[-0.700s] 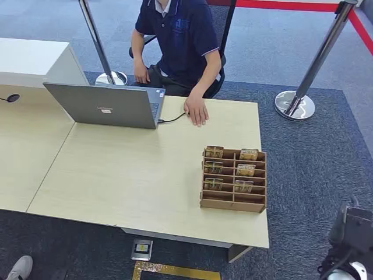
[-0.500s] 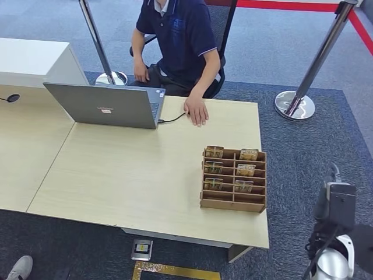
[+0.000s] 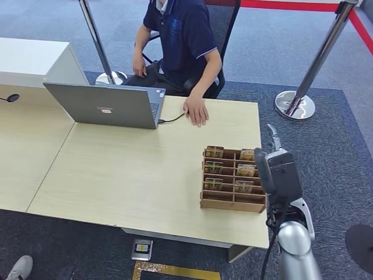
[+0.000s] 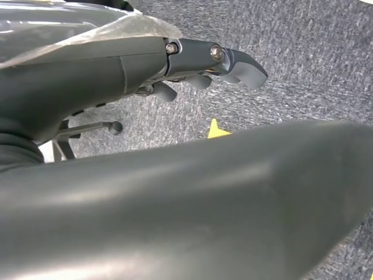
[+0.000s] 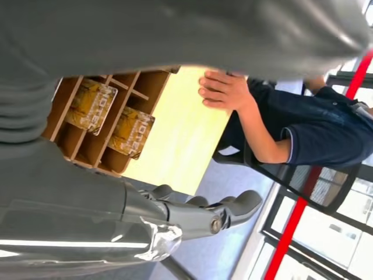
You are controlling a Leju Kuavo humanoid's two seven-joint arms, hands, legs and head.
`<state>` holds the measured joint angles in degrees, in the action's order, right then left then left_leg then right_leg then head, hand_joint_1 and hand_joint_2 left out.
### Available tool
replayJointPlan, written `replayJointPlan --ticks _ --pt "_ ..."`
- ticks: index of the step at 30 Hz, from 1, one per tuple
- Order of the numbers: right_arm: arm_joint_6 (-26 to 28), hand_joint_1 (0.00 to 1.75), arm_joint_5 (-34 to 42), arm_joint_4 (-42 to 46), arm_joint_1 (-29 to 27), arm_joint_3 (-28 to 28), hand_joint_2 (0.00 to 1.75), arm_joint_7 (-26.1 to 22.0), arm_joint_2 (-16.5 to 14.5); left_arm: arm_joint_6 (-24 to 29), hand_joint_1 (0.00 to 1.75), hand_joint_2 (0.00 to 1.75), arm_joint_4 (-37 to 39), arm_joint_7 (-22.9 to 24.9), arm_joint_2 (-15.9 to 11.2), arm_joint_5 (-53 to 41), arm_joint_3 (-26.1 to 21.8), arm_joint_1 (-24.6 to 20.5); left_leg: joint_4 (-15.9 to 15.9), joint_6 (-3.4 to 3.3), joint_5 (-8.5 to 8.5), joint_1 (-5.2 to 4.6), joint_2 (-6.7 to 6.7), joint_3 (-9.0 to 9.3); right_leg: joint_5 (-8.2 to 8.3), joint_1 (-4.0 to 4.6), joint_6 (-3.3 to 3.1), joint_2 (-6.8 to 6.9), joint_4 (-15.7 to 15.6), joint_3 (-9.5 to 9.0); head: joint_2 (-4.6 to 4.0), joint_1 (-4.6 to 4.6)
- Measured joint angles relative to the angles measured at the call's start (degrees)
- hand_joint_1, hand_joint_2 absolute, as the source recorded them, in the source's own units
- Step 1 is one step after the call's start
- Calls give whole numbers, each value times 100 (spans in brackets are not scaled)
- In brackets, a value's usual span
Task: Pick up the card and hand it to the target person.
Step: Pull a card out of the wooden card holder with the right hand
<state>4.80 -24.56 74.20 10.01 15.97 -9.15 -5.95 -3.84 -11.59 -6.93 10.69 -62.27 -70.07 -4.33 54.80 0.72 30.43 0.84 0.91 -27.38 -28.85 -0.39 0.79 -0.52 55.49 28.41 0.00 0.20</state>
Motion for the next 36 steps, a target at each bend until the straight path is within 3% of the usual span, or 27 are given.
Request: replayJointPlan --ticks 3,7,11,17,23,31,33,36 --pt "296 0 -528 3 0 138 175 108 50 -22 0 0 1 0 0 -25 -1 -7 0 0 0 0 0 0 0 0 0 0 -1 0 0 0" --pt "683 0 -1842 75 -5 309 175 292 181 -32 0 0 1 0 -2 -65 -1 -12 1 0 0 -1 0 0 0 -1 0 0 -2 1 0 1" --pt "709 0 -3183 251 -25 446 175 435 378 -40 0 0 2 -18 -14 -84 -1 -16 1 0 0 0 0 0 0 0 0 0 -2 2 0 0" --pt "674 0 -4273 470 5 707 175 346 792 -40 0 0 3 -73 -49 -50 -1 -14 1 0 0 0 0 -1 0 0 0 0 -1 0 0 -1" --pt "532 0 -4671 555 102 1029 175 205 1120 -40 0 0 6 -99 -81 -10 -5 -8 1 0 0 0 0 -1 0 0 0 0 -1 0 0 -1" --pt "353 0 -4255 426 94 1209 175 139 1259 -46 0 0 10 -145 -90 28 -18 5 1 0 0 0 0 -1 0 0 0 0 -1 1 0 -1" --pt "357 10 -4207 360 65 1217 175 145 1267 -47 0 0 11 -158 -93 31 -28 7 1 0 0 0 0 -1 0 0 0 0 -2 1 0 -1" --pt "375 68 -4149 238 1 1224 175 193 1268 -47 0 0 13 -168 -98 34 -45 11 1 0 0 0 0 -1 0 0 0 0 -2 1 0 0"
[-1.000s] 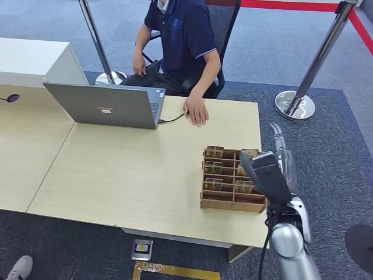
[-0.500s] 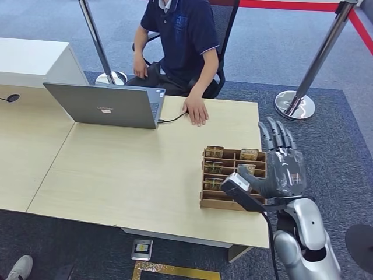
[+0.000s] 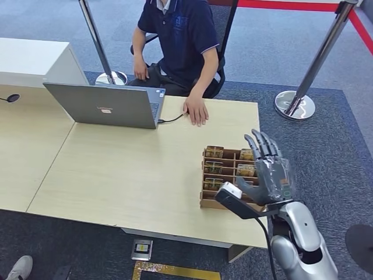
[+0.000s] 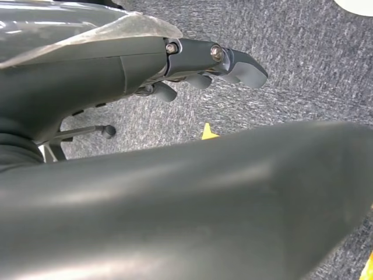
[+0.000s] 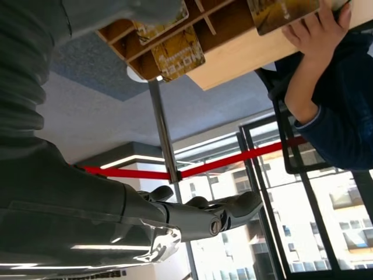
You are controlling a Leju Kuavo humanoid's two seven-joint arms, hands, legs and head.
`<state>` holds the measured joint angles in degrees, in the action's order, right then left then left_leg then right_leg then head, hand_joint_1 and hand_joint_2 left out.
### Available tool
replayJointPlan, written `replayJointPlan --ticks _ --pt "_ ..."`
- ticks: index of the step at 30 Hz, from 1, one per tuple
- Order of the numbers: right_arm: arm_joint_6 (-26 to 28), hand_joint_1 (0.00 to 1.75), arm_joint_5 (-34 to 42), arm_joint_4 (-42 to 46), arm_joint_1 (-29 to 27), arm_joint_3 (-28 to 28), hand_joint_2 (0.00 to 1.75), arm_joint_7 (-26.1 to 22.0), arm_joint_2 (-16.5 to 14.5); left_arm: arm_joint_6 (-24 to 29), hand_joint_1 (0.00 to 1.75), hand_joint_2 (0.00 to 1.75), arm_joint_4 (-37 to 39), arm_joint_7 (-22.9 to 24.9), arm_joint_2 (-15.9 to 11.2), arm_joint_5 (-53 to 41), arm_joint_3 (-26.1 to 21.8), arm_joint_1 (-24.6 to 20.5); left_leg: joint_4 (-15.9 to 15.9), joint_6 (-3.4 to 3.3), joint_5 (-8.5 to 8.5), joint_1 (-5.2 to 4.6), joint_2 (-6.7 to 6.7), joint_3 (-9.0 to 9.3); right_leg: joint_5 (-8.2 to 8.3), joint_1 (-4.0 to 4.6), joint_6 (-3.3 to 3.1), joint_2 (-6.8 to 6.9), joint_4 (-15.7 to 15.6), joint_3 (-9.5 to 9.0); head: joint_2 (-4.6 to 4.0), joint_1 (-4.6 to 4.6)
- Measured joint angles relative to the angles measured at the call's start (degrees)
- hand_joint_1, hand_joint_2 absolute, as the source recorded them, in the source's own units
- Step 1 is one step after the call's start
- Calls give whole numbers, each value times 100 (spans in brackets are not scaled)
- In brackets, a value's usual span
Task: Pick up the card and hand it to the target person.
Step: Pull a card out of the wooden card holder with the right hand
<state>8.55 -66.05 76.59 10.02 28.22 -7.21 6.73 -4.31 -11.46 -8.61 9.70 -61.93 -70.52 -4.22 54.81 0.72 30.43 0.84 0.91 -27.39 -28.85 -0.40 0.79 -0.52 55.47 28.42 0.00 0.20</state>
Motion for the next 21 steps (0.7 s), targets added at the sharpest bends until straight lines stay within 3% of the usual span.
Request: replayJointPlan --ticks 1,3,10,21 --pt "11 87 14 -45 -24 2 175 22 -1 0 0 0 1 -1 -1 3 -2 2 0 0 0 0 0 0 0 0 0 0 0 0 0 0" --pt "36 105 33 -138 -70 2 175 57 -2 -1 0 0 2 -1 -2 14 -5 6 0 0 0 0 0 0 0 0 0 0 0 0 0 0" --pt "73 68 36 -376 -230 -31 175 113 -25 -21 0 0 10 -1 -2 40 -51 25 0 0 0 0 0 0 0 0 0 0 0 1 0 0" --pt "107 55 -27 -439 -419 -137 175 141 -69 -53 0 0 29 1 -2 25 -96 28 0 0 0 0 0 0 0 0 0 0 0 2 0 0"
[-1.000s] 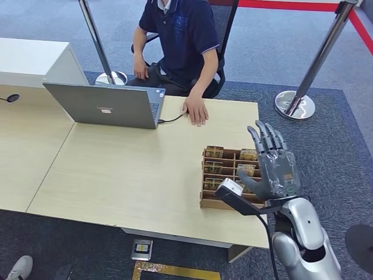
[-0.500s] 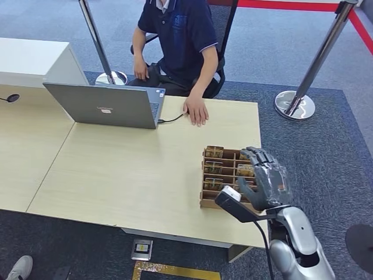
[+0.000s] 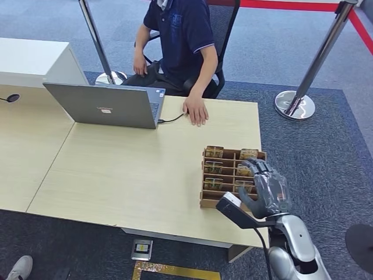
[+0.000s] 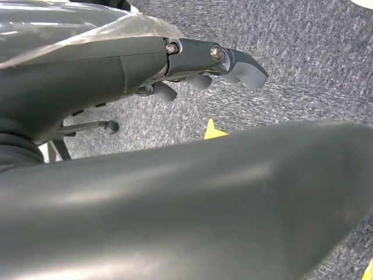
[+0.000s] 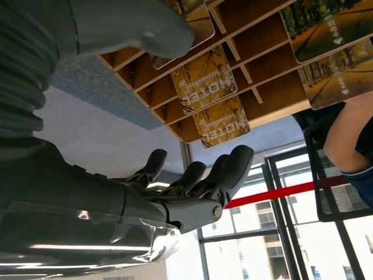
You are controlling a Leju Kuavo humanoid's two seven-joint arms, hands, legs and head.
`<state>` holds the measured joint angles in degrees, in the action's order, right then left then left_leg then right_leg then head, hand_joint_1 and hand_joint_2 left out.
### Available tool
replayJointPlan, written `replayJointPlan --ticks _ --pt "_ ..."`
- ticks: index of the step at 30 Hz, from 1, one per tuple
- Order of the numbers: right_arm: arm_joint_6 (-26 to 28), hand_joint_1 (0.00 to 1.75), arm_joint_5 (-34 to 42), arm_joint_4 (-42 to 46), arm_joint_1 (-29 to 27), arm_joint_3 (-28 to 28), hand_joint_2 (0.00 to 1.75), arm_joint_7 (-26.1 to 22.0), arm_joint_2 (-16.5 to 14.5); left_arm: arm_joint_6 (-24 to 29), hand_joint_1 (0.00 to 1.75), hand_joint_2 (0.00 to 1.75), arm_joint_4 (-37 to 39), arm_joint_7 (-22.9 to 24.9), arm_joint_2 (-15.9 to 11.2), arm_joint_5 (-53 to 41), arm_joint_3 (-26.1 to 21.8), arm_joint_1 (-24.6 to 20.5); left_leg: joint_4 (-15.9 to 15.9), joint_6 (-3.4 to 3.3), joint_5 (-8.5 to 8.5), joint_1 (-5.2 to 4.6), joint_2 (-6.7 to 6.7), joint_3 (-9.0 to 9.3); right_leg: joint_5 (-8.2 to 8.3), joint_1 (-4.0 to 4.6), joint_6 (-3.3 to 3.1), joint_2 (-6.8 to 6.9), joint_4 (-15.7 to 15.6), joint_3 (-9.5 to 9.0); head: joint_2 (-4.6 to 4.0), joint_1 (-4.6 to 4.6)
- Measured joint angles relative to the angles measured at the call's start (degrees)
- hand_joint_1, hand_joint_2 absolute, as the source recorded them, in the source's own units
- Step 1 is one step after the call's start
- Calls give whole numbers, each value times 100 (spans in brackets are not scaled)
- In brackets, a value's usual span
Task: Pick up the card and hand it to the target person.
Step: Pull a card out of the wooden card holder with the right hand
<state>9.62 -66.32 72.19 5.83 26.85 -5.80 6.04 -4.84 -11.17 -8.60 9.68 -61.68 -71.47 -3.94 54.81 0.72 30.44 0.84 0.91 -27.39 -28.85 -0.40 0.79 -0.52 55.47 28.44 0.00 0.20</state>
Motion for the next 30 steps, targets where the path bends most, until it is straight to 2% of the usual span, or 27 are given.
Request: replayJointPlan --ticks 14,21,30 --pt "62 75 -258 -139 -177 -268 175 122 -160 -24 0 0 2 1 -3 -115 4 -9 0 0 0 0 0 0 0 0 0 0 0 0 0 0" --pt "187 69 -576 -403 -109 -277 175 237 -296 -27 0 0 2 2 -9 -145 4 -13 0 0 0 0 0 0 0 0 0 0 1 0 0 0" --pt "189 69 -910 -607 7 -278 175 377 -472 -43 0 0 2 5 -9 -162 4 -19 0 0 0 0 0 -1 0 0 0 0 1 0 0 0"
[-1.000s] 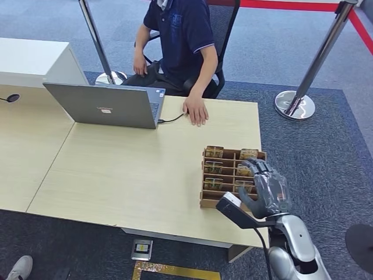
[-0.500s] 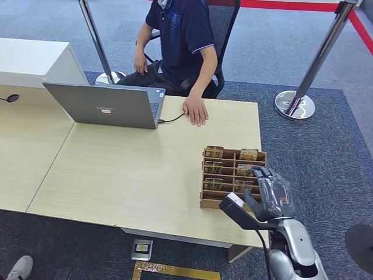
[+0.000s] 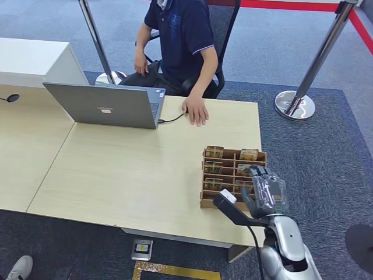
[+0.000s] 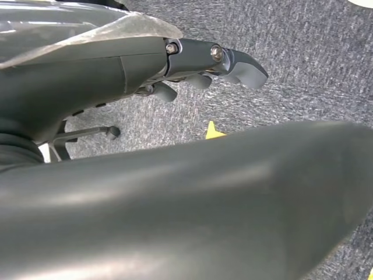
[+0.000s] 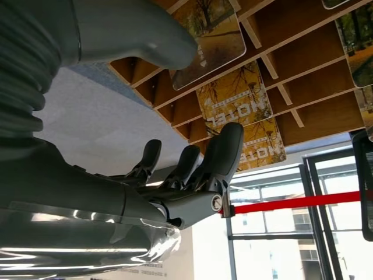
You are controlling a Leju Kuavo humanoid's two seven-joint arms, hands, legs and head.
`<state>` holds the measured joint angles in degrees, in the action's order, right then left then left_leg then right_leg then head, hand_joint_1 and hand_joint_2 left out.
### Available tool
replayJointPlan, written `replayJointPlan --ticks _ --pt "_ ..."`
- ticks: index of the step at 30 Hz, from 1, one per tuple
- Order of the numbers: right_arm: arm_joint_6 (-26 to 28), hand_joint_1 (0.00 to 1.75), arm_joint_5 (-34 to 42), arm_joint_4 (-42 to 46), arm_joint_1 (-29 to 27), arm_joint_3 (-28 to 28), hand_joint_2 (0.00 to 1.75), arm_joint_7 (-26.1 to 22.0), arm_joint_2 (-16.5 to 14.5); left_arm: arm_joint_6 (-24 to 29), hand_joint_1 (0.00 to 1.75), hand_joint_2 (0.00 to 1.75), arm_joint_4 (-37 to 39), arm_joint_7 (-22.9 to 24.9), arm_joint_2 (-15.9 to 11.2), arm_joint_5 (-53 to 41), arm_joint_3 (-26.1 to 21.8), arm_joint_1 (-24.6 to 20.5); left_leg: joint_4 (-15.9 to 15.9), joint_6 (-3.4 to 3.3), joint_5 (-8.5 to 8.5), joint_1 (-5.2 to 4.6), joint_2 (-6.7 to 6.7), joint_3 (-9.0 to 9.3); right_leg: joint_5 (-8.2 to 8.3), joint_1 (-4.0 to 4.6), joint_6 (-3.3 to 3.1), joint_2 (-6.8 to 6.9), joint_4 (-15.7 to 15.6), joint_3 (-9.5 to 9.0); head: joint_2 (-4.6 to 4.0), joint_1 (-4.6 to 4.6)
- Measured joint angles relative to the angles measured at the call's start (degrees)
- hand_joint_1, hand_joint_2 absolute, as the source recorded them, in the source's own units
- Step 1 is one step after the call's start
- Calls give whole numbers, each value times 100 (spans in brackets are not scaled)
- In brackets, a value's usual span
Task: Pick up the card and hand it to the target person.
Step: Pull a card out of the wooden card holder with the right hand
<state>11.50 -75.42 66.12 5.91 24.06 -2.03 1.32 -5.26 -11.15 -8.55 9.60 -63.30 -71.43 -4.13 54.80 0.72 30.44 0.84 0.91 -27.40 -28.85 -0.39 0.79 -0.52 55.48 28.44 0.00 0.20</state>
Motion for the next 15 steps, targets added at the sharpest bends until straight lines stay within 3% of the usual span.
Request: replayJointPlan --ticks 4,15 --pt "-2 77 -14 -3 5 -2 175 6 -31 -1 0 0 0 0 0 -8 0 -3 0 0 0 0 0 0 0 0 0 0 0 0 0 0" --pt "-89 76 -101 6 -45 -166 175 33 -85 -6 0 0 2 0 -1 -46 0 -5 0 0 0 0 0 0 0 0 0 0 0 1 0 0"
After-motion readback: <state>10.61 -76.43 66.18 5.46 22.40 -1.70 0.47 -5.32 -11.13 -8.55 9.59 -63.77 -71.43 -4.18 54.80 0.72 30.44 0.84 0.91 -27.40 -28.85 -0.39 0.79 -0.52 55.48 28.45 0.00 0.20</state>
